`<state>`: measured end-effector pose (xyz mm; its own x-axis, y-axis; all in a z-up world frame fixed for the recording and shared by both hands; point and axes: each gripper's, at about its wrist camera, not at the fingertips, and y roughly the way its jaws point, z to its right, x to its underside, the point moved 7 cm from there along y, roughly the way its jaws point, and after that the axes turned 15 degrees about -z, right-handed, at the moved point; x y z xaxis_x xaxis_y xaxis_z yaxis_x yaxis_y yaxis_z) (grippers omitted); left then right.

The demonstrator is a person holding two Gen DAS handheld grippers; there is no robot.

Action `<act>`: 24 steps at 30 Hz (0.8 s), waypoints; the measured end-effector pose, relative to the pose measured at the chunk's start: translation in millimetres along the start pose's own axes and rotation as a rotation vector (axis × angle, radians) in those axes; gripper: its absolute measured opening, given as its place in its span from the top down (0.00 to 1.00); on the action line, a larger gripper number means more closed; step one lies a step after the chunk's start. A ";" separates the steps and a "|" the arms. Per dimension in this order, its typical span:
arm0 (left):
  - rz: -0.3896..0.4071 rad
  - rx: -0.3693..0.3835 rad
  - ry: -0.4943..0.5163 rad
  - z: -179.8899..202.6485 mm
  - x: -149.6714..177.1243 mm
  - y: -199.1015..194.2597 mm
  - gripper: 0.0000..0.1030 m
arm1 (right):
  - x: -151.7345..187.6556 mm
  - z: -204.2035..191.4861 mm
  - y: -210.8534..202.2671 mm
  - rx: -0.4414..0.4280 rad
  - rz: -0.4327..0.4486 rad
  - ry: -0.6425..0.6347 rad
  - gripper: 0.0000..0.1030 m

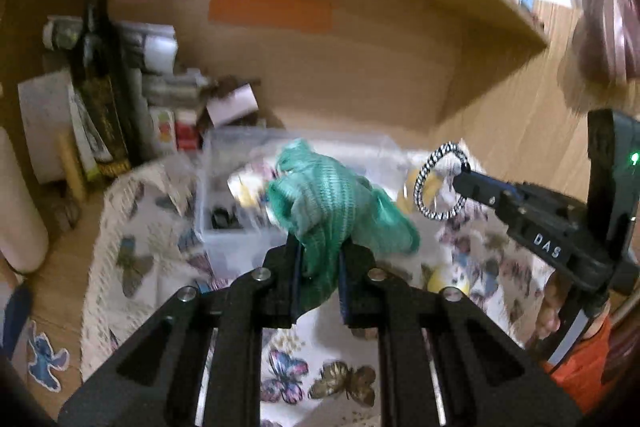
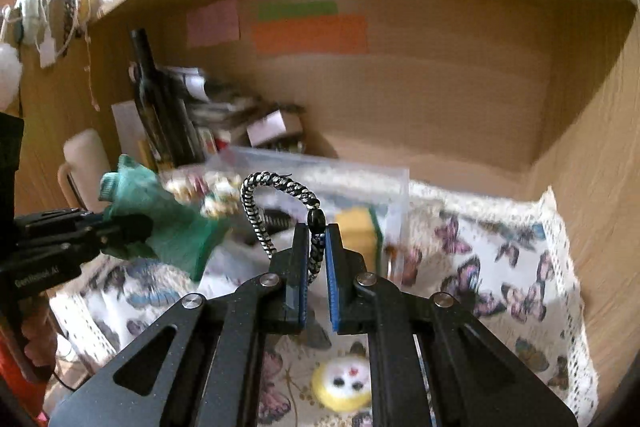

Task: Organize soft objects
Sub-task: 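Grasp the green knit sock with the left tool while the right tool grasps the beaded bracelet, then carry the sock and bracelet into the clear box and open both tools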

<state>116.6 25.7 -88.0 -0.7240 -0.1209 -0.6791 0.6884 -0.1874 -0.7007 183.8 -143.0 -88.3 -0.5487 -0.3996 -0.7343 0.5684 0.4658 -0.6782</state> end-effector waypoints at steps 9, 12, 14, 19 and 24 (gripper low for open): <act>0.025 -0.058 -0.048 -26.2 -44.6 19.4 0.86 | -36.1 -12.0 28.7 0.035 0.003 -0.023 0.93; -0.049 -0.074 -0.049 -33.2 -45.0 48.2 0.86 | -35.4 -19.8 54.9 0.057 -0.052 -0.044 0.93; -0.085 -0.095 -0.041 -35.4 -43.0 66.4 0.86 | -31.8 -21.9 70.4 0.053 -0.091 -0.050 0.93; -0.128 -0.138 -0.027 -39.2 -39.2 89.4 0.80 | -21.8 -23.8 94.5 0.056 -0.164 -0.059 0.92; -0.139 -0.139 -0.050 -44.4 -38.3 87.8 0.48 | -17.6 -24.7 90.4 0.066 -0.159 -0.074 0.54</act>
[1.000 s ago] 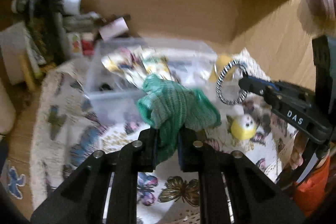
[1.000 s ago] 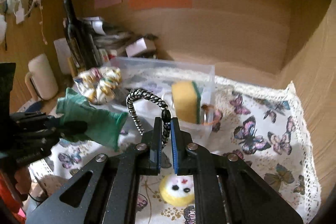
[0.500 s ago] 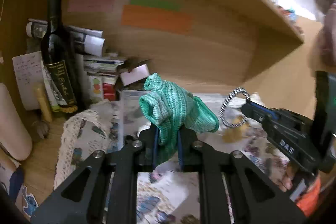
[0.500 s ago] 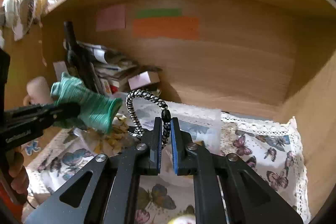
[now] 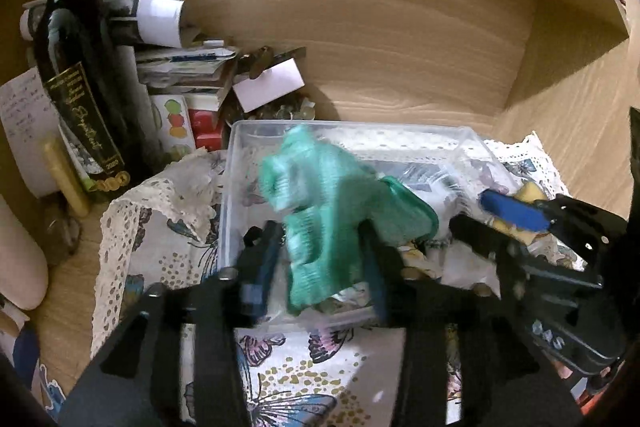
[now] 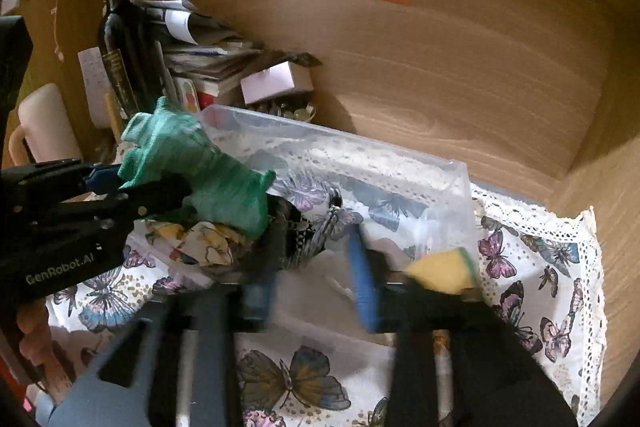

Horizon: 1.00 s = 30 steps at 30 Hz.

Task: Organize soft objects
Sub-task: 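Carry the sock and bracelet into the clear box and open both tools, then grasp the yellow felt ball with the right tool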

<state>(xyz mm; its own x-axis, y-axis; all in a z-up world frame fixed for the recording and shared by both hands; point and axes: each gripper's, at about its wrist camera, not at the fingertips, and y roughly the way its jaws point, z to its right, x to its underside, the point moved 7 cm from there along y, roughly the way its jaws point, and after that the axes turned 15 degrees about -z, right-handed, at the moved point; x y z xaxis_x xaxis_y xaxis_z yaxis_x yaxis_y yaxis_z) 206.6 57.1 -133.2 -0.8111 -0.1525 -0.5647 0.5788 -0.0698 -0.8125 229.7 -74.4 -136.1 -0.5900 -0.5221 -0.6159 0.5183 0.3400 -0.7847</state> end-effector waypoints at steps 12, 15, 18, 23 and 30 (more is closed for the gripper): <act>0.110 0.011 0.021 8.7 2.4 -50.2 0.24 | 3.2 7.7 -62.3 0.026 0.148 0.022 0.22; 0.138 0.012 0.045 15.0 3.9 -63.6 0.15 | 7.3 11.6 -79.7 0.032 0.178 0.025 0.21; 0.166 0.013 0.049 17.6 9.4 -76.3 0.07 | 17.8 19.1 -92.6 0.040 0.190 0.034 0.18; 0.161 0.015 0.052 18.4 24.3 -81.3 0.03 | 47.0 40.5 -86.0 0.061 0.125 0.077 0.18; 0.073 -0.008 0.060 12.5 55.6 -59.1 0.03 | 93.1 57.9 -46.4 0.017 -0.026 0.161 0.18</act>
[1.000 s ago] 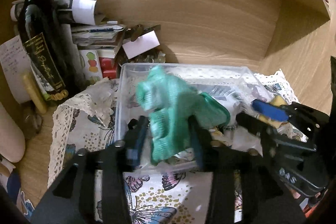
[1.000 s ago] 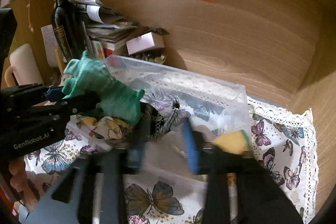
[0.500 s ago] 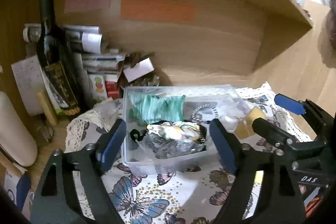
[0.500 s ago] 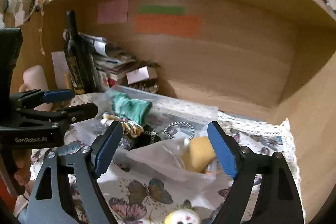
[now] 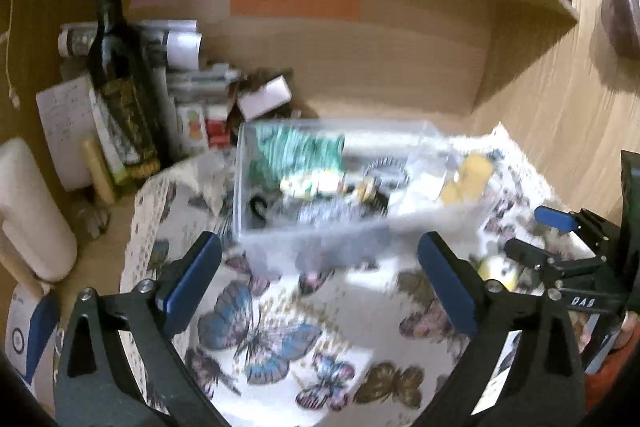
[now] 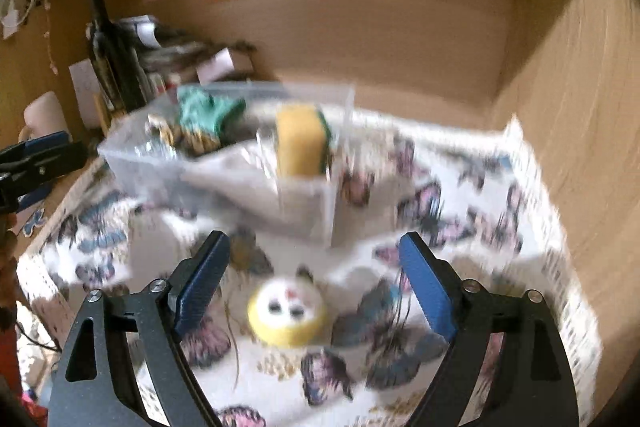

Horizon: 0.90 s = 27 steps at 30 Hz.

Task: Organize soft objects
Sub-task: 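Grasp the yellow felt ball with the right tool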

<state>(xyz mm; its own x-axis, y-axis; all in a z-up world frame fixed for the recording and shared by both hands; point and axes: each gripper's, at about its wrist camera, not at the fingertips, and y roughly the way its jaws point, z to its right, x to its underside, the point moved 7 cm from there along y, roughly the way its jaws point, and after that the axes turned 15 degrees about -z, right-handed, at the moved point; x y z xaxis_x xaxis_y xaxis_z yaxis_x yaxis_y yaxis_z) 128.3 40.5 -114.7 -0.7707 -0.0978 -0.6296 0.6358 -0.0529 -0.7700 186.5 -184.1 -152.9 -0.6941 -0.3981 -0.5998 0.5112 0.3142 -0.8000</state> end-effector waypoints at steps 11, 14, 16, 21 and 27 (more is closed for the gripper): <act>-0.066 -0.028 -0.015 -7.9 42.1 20.4 0.03 | 34.3 -12.8 40.5 -0.100 -0.133 -0.003 0.59; -0.043 -0.033 -0.010 -6.5 38.9 16.7 0.03 | 31.9 -15.1 37.9 -0.087 -0.112 -0.014 0.59; -0.028 -0.033 -0.005 -6.0 35.2 14.1 0.03 | 26.2 -19.0 30.9 -0.084 -0.084 -0.029 0.59; 0.008 -0.018 -0.006 -3.6 22.9 6.3 0.03 | -0.9 -31.0 6.9 -0.085 0.012 -0.061 0.59; 0.072 -0.009 -0.033 -8.1 8.7 -8.5 0.03 | -47.2 -50.1 -15.1 -0.079 0.134 -0.105 0.59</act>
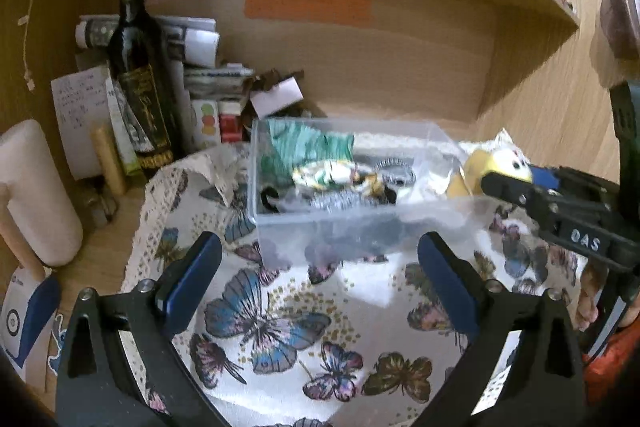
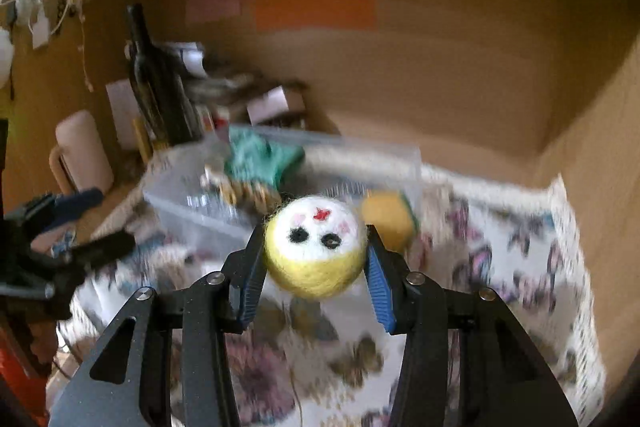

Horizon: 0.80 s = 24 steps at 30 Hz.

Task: Organize soft objects
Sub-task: 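Grasp the yellow felt ball with the right tool, then lower the felt ball into the clear box and open the right tool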

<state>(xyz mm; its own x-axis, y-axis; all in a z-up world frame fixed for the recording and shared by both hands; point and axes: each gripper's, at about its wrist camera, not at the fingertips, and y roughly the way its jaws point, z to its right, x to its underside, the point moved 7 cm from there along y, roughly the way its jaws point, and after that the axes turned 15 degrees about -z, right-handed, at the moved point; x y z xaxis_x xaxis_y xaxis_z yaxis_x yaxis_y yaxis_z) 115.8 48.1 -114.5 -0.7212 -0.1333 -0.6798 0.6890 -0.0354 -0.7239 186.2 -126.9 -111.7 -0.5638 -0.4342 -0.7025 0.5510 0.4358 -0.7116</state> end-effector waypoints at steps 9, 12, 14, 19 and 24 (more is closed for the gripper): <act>0.070 -0.014 -0.049 -16.8 -24.9 -11.1 0.03 | -38.8 -13.1 30.9 0.000 -0.002 -0.025 0.58; 0.080 -0.018 -0.053 -19.8 -27.7 -11.3 0.03 | -36.9 -13.8 55.1 -0.004 -0.055 -0.028 0.58; 0.080 -0.020 -0.057 -21.8 -28.9 -9.8 0.03 | -33.5 -13.7 68.5 -0.005 -0.085 -0.030 0.58; 0.073 -0.018 -0.066 -24.9 -30.3 -4.9 0.03 | -30.3 -14.5 77.7 0.026 -0.098 -0.041 0.37; 0.080 -0.011 -0.074 -25.3 -33.5 -6.4 0.03 | -33.7 -15.5 59.4 0.030 -0.039 -0.042 0.27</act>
<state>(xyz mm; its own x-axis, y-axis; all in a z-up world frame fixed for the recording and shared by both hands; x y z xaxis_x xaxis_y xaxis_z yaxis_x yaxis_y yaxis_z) 133.7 77.8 -90.1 -0.6564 -0.2083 -0.7251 0.7428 -0.0108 -0.6694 228.3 -74.1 -130.2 -0.5594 -0.4829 -0.6737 0.5478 0.3945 -0.7377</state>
